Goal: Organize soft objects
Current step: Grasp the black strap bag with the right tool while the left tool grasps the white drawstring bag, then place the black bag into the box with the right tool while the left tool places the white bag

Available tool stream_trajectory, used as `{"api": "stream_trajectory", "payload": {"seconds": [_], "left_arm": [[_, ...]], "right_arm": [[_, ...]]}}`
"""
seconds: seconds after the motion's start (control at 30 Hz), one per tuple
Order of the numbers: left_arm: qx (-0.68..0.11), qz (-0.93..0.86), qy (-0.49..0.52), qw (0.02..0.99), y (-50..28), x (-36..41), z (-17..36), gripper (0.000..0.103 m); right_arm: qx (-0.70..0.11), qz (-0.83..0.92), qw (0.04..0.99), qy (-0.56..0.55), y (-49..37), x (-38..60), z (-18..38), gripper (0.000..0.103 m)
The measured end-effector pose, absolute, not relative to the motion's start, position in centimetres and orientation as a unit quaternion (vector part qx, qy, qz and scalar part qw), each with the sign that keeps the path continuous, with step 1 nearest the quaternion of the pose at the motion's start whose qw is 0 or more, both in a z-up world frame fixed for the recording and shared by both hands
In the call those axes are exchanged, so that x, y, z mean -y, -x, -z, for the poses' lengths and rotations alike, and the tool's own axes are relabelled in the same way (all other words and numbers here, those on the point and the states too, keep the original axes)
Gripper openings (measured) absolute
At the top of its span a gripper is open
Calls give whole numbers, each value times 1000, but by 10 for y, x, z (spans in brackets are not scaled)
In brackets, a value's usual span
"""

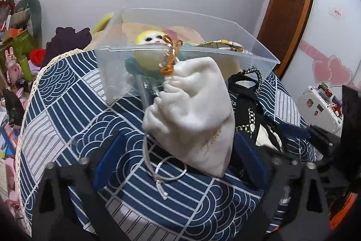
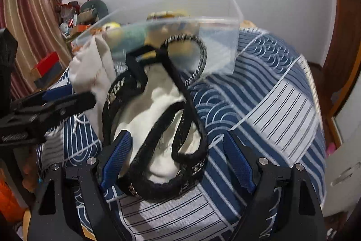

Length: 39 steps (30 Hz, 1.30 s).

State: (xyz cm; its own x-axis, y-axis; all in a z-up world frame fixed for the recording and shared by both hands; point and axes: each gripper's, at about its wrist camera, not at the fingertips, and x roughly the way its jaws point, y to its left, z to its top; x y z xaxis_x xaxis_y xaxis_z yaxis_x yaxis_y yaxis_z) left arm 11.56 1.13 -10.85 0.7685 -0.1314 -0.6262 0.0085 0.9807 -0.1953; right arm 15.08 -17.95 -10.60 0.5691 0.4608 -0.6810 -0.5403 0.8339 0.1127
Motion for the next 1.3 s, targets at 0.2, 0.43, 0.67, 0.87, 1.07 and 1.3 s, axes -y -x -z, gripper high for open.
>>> {"api": "stream_trajectory", "payload": {"seconds": [0.2,0.43,0.67,0.87,1.07,1.3], "left_arm": [[-368,70,94,922,-127,-1,127,46],[-344,71,71,934,-110,6,120,19],[-308,58,87,945,-92,-12,99,17],[-268,53,72,959,-82,-18,70,17],[-248,63,58,965,-101,-14,45,17],[-235,71,39,969,-133,-3,23,17]], "right_arm": [[-358,-291,885,66,-146,175,103,39],[-336,-291,895,49,-135,190,95,19],[-289,-284,914,39,-122,208,71,18],[-255,-276,926,35,-124,204,48,18],[-232,-266,935,29,-135,203,31,18],[-215,-251,943,29,-158,197,16,18]]}}
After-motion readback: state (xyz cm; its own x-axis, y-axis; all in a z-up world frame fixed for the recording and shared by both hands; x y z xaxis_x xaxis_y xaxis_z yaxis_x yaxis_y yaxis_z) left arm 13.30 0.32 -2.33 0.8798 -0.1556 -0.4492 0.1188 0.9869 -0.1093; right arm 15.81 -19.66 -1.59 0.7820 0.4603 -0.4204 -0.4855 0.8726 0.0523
